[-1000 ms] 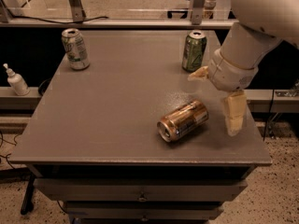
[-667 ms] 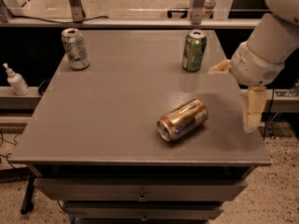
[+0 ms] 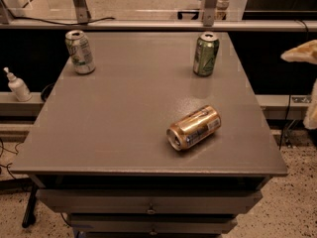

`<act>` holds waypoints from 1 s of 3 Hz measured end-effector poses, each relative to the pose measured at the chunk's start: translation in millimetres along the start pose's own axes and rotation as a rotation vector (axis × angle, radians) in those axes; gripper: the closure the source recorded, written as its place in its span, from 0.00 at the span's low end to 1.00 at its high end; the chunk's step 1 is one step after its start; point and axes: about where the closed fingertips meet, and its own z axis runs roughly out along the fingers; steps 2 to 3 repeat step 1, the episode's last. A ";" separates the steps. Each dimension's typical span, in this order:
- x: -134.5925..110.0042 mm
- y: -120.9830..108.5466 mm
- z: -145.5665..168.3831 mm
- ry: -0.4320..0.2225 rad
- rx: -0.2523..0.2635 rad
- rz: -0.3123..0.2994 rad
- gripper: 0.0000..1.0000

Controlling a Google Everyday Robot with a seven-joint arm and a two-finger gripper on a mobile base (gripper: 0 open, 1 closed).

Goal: Knock orange can over

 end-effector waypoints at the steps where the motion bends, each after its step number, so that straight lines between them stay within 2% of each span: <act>1: -9.4 -4.7 -7.1 -0.033 0.025 -0.005 0.00; 3: -9.4 -4.7 -7.1 -0.033 0.025 -0.005 0.00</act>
Offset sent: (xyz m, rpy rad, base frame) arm 0.0000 0.0000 0.0000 0.0000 0.0000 0.0000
